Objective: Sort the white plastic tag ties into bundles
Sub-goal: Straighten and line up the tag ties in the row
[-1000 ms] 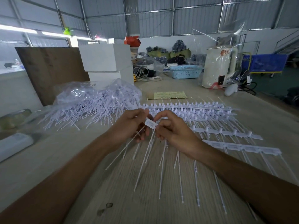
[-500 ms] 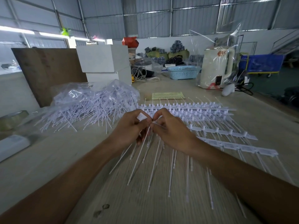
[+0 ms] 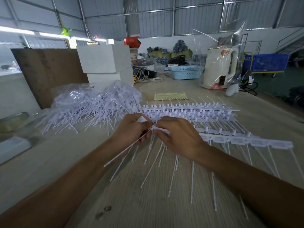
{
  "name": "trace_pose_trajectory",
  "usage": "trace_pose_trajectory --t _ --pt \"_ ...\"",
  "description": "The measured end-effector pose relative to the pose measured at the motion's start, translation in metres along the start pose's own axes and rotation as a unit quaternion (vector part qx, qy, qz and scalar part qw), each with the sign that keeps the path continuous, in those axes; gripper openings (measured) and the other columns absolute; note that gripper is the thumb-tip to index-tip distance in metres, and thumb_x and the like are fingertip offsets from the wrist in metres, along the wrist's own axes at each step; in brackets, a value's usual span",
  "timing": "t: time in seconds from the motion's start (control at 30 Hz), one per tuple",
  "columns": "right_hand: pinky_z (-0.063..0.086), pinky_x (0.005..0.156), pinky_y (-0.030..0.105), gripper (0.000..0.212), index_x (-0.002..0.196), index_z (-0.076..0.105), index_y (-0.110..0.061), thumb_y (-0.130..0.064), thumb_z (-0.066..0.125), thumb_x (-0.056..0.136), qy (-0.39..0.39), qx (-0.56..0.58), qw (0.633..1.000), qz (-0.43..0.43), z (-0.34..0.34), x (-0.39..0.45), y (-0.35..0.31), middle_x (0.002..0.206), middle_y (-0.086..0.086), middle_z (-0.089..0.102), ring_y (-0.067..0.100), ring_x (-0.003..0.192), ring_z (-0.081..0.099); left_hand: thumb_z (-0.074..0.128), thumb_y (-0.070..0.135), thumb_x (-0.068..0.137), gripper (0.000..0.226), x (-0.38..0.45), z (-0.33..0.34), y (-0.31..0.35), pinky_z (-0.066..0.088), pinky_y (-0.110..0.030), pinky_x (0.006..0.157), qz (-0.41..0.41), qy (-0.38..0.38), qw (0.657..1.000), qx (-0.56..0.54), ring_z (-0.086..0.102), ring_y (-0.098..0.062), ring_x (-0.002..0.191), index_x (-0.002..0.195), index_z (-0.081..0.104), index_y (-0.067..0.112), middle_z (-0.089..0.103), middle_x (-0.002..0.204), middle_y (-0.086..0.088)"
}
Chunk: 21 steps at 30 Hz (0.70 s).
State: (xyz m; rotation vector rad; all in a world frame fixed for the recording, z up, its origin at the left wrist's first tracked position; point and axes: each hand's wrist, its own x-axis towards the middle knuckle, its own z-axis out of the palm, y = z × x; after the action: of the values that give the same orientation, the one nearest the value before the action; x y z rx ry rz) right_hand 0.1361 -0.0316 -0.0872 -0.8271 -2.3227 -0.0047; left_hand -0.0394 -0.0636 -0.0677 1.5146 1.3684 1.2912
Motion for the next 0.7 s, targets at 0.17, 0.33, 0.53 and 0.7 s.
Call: trace_pose_trajectory --t 0.17,0.33,0.53,0.7 --pt "0.046 0.062 0.034 0.018 0.089 0.069 -0.012 -0.025 0.061 0.099 -0.035 0.085 0.995 0.047 -0.002 0.005 0.002 0.077 0.0 0.064 0.012 0.066 0.058 0.056 0.004 0.097 0.019 0.001 -0.011 0.004 0.03 -0.018 0.04 0.021 -0.043 0.998 0.029 0.045 -0.016 0.041 0.082 0.064 -0.004 0.057 0.056 -0.012" --pt "0.047 0.058 0.021 0.021 0.093 0.072 0.0 -0.019 0.062 0.099 -0.159 0.316 0.932 0.08 -0.013 0.003 0.011 0.068 0.01 0.06 0.009 0.058 0.057 0.057 0.003 0.098 0.016 -0.002 -0.019 0.009 0.03 -0.017 0.042 0.053 -0.144 0.986 0.058 0.042 -0.012 0.042 0.09 0.059 -0.012 0.053 0.056 -0.009" --pt "0.045 0.062 0.027 0.021 0.1 0.075 -0.012 -0.029 0.063 0.097 -0.223 0.389 0.89 0.081 -0.023 0.001 0.014 0.096 0.029 0.063 0.022 0.07 0.053 0.06 0.011 0.098 0.016 -0.004 -0.03 0.013 0.03 -0.018 0.046 0.084 -0.235 0.964 0.089 0.043 -0.011 0.049 0.091 0.062 -0.004 0.054 0.061 -0.007" --pt "0.038 0.066 0.036 0.02 0.094 0.073 -0.011 -0.018 0.055 0.102 -0.175 0.399 0.892 0.124 -0.023 0.001 0.017 0.081 0.026 0.054 0.023 0.069 0.047 0.059 0.019 0.1 0.014 -0.001 -0.027 0.004 0.037 -0.023 0.05 0.083 -0.188 0.973 0.102 0.052 -0.017 0.056 0.095 0.066 0.008 0.062 0.068 -0.012"
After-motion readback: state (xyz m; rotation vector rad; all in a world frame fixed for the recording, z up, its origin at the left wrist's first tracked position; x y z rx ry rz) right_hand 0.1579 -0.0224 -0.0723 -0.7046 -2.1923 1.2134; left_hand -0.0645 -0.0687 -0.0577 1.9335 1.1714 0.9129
